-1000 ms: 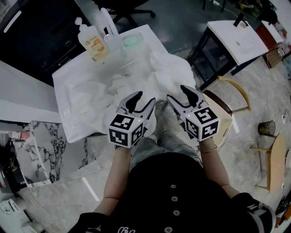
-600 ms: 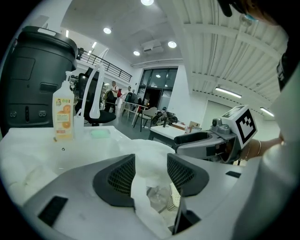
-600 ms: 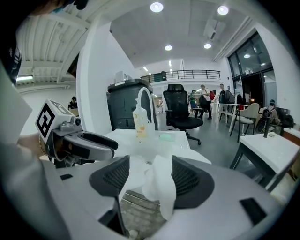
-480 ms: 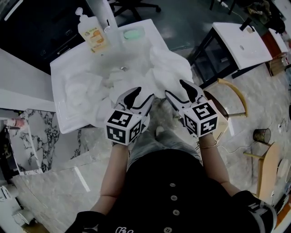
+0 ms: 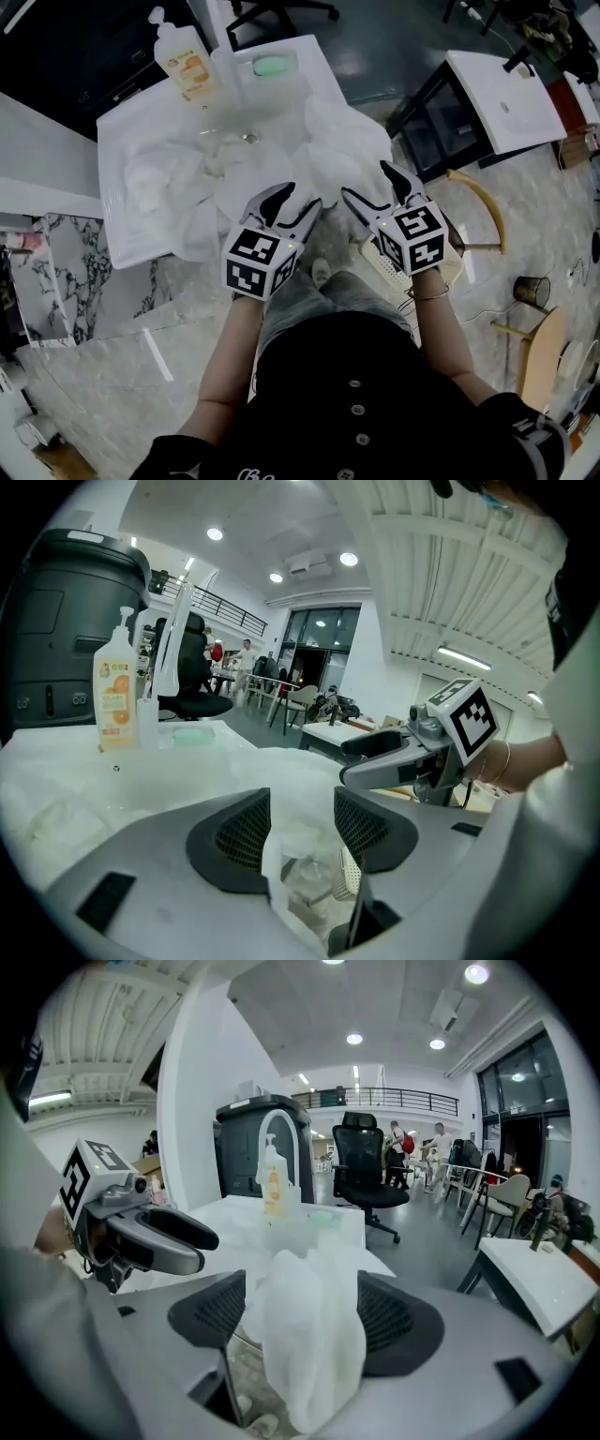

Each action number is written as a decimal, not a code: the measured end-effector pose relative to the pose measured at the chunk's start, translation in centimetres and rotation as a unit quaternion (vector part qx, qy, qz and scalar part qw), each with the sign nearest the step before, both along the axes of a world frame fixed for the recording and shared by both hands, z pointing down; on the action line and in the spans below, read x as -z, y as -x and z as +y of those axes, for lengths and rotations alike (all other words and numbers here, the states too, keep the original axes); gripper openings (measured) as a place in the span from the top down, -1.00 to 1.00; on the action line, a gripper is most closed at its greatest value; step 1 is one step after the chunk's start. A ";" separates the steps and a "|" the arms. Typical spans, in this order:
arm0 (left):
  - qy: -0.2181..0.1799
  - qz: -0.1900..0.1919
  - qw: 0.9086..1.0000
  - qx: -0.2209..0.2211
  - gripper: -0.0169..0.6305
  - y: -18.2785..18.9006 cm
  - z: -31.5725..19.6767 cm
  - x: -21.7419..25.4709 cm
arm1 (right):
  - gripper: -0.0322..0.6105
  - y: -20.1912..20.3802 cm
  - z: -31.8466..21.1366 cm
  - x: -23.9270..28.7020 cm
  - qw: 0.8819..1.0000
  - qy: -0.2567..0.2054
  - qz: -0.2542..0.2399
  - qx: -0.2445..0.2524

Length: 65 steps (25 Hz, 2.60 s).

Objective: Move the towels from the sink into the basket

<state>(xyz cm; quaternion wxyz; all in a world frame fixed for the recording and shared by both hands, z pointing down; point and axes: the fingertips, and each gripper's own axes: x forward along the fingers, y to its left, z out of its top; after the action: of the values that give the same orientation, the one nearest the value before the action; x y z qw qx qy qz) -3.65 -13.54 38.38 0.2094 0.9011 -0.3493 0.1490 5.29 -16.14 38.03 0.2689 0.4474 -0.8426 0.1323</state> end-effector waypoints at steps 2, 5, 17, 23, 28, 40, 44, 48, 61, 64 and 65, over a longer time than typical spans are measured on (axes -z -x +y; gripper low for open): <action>0.009 -0.002 1.000 0.000 0.36 -0.4 0.2 -0.8 | -0.23 -0.4 -0.4 -1.0 1.000 0.010 0.010 0.001; 0.020 -0.005 1.000 0.003 0.36 -0.8 0.3 -1.7 | -0.30 -1.1 -0.9 -2.4 0.999 0.025 0.027 0.003; 0.041 -0.005 0.999 0.032 0.36 -0.9 -0.9 -3.5 | -0.43 -1.8 -4.1 -7.3 0.995 0.071 0.063 0.027; 0.046 -0.007 0.998 0.032 0.36 -1.0 -1.2 -3.9 | -0.32 -1.3 -4.8 -9.1 0.993 0.079 0.085 0.035; 0.044 -0.011 0.998 0.032 0.36 -1.1 -1.1 -4.0 | 0.02 -1.2 -4.6 -8.9 0.994 0.064 0.084 0.033; 0.040 0.003 0.999 0.004 0.36 -1.6 0.3 -2.9 | 0.63 -1.0 -2.0 -5.4 0.999 0.038 0.020 -0.008; 0.025 0.006 1.000 -0.016 0.36 -2.3 0.7 -1.7 | 0.63 -2.3 -1.2 -2.5 0.999 0.011 0.001 -0.038; 0.008 0.011 0.999 -0.041 0.36 -3.5 0.8 -0.1 | 0.63 -3.9 -0.3 0.6 0.998 -0.016 -0.006 -0.061; -0.044 0.028 0.989 -0.141 0.36 -9.2 0.4 4.0 | 0.64 -11.0 2.5 8.6 0.979 -0.108 0.006 -0.172; -0.054 0.031 0.984 -0.165 0.36 -10.9 0.4 4.6 | 0.64 -12.5 3.8 10.3 0.972 -0.128 0.016 -0.194; -0.058 0.034 0.982 -0.174 0.36 -11.6 0.5 4.9 | 0.64 -13.2 4.2 11.0 0.969 -0.136 0.019 -0.203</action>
<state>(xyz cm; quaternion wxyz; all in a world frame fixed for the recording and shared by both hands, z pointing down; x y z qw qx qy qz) 8.00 -13.09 33.51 0.1389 0.9633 -0.1877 0.1323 18.49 -11.90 27.04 0.1894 0.6443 -0.7386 0.0599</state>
